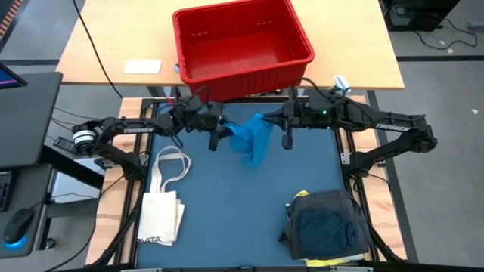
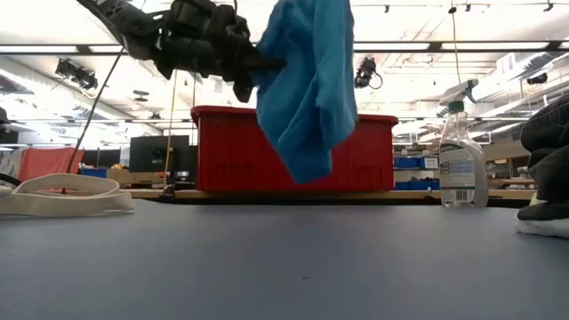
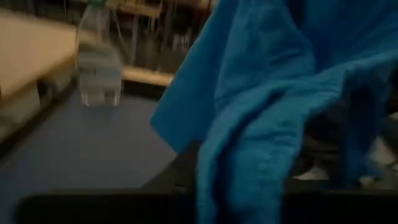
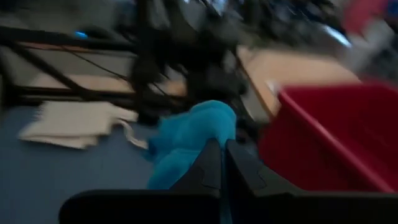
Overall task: Fold laundry
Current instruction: Fold the light blue boxer
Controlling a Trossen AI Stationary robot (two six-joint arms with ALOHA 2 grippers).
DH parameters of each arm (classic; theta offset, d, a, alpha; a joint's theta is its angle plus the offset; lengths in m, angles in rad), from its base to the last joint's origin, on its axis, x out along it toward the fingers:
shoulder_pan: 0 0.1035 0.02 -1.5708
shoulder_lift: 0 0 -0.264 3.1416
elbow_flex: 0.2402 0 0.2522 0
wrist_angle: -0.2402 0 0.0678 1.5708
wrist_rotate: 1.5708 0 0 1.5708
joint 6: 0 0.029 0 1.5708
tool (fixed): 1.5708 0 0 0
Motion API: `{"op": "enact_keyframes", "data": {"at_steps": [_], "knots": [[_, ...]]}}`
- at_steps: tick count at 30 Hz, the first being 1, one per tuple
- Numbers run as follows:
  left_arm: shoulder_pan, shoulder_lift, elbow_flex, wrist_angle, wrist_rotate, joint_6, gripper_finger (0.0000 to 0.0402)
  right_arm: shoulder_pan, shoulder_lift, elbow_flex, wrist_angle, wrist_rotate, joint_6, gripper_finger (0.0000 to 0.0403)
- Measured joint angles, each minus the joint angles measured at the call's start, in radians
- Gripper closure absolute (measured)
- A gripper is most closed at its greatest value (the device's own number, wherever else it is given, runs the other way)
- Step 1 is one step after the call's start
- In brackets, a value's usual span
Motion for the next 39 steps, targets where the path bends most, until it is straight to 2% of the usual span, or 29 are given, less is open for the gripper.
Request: {"op": "enact_keyframes", "data": {"at_steps": [3,6,9,12,14,19,24,29,33,39], "knots": [[0.054,-0.032,0.027,-0.151,0.071,-0.079,0.0383,-0.010,0.000,0.000,-0.099,0.134,0.132,0.0392],[0.098,-0.056,0.074,-0.323,0.104,-0.157,0.0383,-0.028,0.007,0.000,-0.208,0.207,0.303,0.0392],[0.113,-0.055,0.134,-0.480,0.106,-0.261,0.0377,-0.045,0.025,-0.005,-0.243,0.248,0.442,0.0392],[0.090,-0.047,0.169,-0.537,0.103,-0.376,0.0378,-0.054,0.057,-0.016,-0.223,0.272,0.507,0.0392],[0.058,-0.046,0.172,-0.539,0.054,-0.475,0.0382,-0.054,0.095,-0.020,-0.214,0.277,0.544,0.0392],[-0.041,-0.045,0.173,-0.541,-0.168,-0.656,0.0385,-0.014,0.218,-0.031,-0.211,0.270,0.647,0.0392],[-0.164,-0.046,0.173,-0.547,-0.333,-0.711,0.0383,0.067,0.295,-0.031,-0.093,0.189,0.641,0.0392],[-0.286,-0.046,0.173,-0.543,-0.502,-0.770,0.0379,0.135,0.344,-0.031,-0.047,0.164,0.655,0.0392],[-0.335,-0.046,0.173,-0.535,-0.569,-0.821,0.0378,0.163,0.365,-0.031,-0.029,0.182,0.673,0.0391],[-0.378,-0.046,0.174,-0.556,-0.591,-0.876,0.0378,0.169,0.344,-0.030,-0.038,0.214,0.698,0.0377]]}}
